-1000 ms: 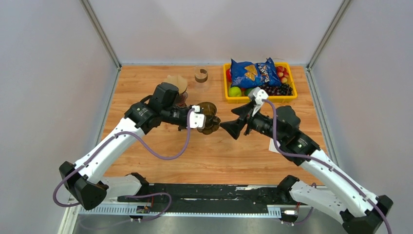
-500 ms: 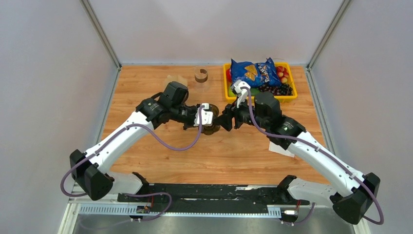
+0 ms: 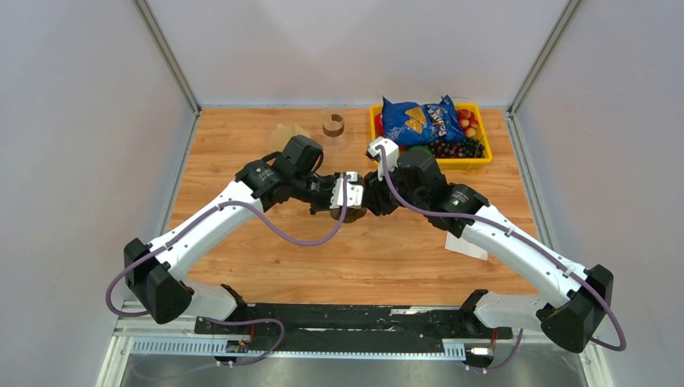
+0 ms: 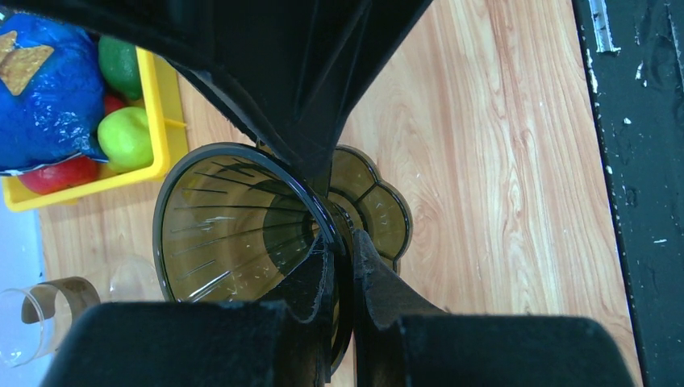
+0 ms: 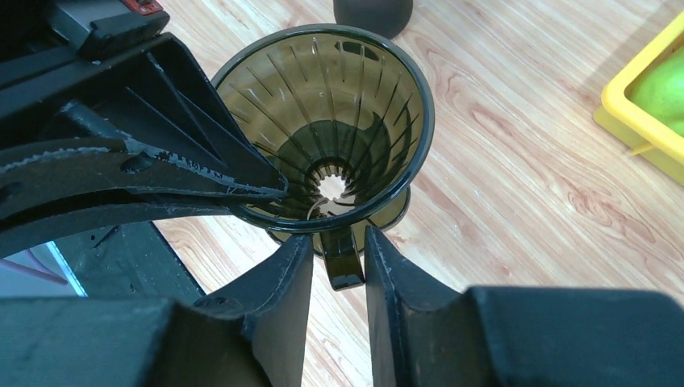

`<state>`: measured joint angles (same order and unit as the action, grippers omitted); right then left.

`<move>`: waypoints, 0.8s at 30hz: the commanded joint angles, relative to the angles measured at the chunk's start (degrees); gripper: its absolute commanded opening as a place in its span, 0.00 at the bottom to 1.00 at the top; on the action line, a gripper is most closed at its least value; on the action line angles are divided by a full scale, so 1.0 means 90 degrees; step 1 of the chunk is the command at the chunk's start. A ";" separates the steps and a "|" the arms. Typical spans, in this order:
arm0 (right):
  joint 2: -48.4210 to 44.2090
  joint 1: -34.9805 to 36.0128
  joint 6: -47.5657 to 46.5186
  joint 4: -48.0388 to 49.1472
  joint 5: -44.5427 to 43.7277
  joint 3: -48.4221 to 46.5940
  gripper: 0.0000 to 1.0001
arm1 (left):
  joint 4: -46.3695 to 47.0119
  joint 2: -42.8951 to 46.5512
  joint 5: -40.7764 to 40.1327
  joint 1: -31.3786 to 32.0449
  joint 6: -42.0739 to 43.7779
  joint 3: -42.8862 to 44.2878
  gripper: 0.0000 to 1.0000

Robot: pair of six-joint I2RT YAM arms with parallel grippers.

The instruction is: Place the coffee filter in the dripper

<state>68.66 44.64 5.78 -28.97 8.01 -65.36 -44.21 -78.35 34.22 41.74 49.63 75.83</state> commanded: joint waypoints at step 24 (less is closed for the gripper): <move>-0.0357 0.0120 0.0367 0.0504 -0.1818 0.0040 0.00 | 0.1264 0.0583 0.0177 0.0148 -0.1076 0.0034 0.99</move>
<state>67.94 45.95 7.40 -30.37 -2.61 -64.90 -37.98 -76.88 34.22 42.72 44.86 76.14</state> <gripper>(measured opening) 0.118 0.951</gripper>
